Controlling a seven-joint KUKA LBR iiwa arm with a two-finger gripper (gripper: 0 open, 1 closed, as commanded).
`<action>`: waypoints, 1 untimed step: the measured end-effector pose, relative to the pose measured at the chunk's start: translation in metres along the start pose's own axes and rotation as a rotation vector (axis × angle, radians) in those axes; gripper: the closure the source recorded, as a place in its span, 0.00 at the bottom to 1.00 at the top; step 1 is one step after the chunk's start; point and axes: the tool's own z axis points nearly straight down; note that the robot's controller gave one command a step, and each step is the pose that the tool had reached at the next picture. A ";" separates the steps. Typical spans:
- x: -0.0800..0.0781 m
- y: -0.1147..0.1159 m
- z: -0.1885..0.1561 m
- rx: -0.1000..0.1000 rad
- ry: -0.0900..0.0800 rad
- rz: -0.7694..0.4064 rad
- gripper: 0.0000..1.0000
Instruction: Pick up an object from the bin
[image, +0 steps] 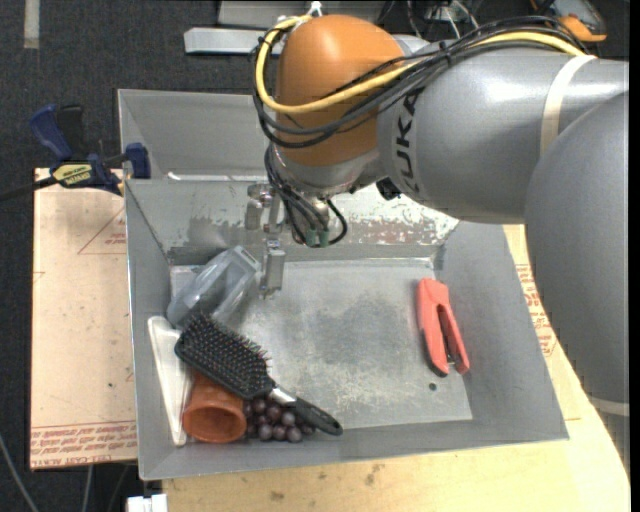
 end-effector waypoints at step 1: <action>0.000 0.000 0.000 0.000 0.000 0.000 0.00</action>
Offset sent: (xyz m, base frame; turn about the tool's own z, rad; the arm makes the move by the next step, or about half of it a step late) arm -0.0552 -0.0368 -0.0734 -0.0479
